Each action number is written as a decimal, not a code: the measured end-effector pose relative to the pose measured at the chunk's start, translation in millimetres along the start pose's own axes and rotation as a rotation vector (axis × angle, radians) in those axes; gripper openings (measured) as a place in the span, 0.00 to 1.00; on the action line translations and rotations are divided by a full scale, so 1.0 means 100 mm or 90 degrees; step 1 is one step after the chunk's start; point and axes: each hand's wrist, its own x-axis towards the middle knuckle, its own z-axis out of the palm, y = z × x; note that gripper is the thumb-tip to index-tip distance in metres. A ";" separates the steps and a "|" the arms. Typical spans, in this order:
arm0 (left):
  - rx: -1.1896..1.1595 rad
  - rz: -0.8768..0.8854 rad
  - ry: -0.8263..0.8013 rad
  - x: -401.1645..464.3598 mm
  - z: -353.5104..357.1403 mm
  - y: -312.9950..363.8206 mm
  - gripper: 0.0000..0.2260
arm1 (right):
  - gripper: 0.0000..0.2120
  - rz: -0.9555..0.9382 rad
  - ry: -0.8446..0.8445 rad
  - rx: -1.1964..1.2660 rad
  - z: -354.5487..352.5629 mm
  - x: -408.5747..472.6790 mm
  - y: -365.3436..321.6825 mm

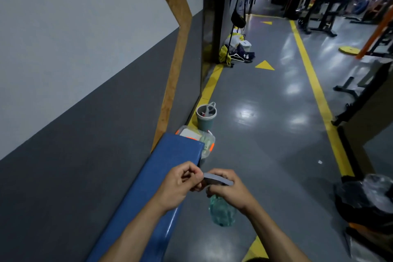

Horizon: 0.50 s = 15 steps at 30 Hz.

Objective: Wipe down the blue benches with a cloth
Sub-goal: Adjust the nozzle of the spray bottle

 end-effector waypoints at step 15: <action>-0.027 -0.048 0.093 3.16 -0.73 -0.54 0.05 | 0.05 0.020 -0.088 -0.147 -1.46 3.08 0.34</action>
